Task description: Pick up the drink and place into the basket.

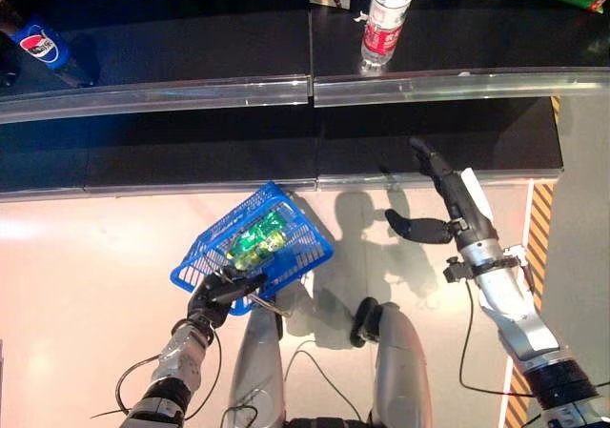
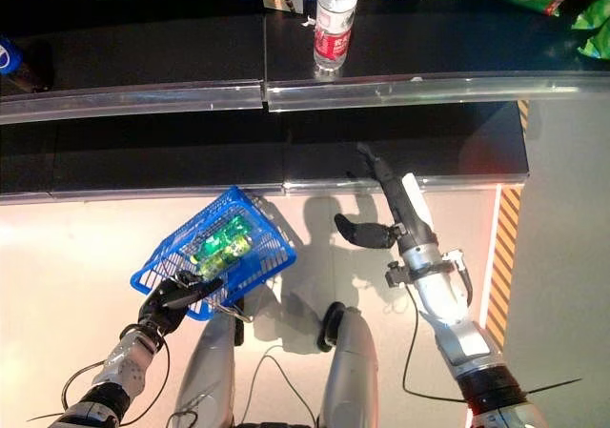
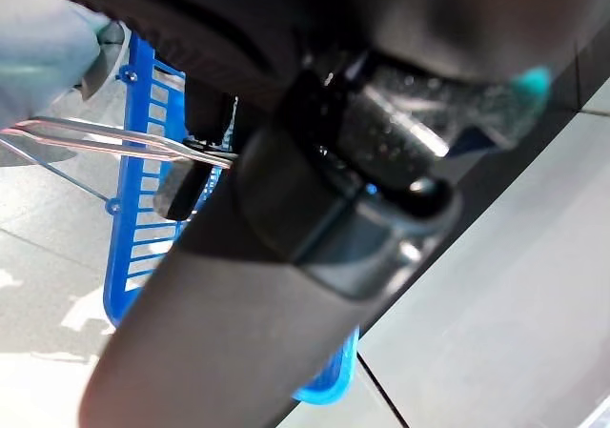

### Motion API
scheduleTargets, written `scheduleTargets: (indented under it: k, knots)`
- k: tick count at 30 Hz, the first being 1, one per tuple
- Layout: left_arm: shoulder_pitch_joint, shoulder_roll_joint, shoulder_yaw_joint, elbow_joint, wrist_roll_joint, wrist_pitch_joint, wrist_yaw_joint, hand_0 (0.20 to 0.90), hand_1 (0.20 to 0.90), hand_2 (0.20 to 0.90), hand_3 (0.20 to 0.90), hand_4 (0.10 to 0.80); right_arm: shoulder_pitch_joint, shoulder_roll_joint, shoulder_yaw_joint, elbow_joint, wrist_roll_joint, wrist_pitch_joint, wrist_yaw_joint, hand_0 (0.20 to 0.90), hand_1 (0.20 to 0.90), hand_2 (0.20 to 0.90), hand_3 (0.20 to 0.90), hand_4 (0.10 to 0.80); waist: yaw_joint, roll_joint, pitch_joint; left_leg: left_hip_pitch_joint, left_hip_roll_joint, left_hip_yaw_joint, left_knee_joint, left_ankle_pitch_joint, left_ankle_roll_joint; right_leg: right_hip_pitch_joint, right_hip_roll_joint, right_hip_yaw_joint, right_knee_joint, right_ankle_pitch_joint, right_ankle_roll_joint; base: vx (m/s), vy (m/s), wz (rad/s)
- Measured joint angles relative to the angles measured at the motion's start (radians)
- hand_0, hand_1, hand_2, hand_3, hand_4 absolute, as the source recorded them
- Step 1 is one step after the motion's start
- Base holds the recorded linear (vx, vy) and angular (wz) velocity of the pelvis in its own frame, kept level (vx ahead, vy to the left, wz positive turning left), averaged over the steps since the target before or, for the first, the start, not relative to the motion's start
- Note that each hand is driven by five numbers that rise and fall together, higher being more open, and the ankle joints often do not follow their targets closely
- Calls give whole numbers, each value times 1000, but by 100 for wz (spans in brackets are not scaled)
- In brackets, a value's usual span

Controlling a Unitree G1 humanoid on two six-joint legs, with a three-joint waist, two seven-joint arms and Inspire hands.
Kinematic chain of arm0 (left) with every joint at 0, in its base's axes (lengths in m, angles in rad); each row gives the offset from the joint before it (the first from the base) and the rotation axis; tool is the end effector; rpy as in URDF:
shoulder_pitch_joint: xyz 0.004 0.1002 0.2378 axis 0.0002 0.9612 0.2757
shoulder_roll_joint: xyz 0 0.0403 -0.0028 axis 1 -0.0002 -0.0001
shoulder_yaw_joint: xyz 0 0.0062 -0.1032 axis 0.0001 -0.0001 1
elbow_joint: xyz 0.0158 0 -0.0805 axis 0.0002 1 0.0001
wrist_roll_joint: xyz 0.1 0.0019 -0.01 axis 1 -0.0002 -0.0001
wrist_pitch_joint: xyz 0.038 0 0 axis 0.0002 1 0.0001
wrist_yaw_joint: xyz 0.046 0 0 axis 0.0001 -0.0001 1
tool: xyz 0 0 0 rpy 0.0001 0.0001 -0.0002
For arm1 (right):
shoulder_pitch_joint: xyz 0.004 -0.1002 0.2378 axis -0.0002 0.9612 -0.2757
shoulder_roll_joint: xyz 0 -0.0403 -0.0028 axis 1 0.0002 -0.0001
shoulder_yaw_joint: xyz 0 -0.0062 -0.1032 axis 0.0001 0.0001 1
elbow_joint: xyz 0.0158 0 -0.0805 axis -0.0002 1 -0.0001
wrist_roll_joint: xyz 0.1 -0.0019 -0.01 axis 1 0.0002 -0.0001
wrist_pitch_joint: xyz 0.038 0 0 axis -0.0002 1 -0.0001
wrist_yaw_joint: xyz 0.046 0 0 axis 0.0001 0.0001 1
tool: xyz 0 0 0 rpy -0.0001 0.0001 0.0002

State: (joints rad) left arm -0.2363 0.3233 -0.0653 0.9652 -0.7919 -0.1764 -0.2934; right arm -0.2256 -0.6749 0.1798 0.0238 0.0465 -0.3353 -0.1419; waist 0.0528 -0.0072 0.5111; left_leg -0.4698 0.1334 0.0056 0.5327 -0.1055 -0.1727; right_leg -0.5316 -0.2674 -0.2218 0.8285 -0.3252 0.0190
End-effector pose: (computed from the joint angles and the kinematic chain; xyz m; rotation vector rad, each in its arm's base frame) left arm 0.1995 0.2432 -0.0468 -0.4417 0.4127 0.0971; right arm 0.2368 -0.2207 0.1222 -0.5807 -0.5059 0.1268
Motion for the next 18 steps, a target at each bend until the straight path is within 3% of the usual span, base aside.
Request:
scheduleTargets:
  k: [18]
  knots:
    - [-1, 0, -13, -7, -1, 23, 1, 300, 300, 300, 200, 100, -229, -13, -5, 86, 201, -2, -44, 900, 900, 900, 900, 800, 21, 17, 15, 38, 0, 1, 7, 10, 5, 60, -3, -21, -13, -1, 3, 44, 9, 3]
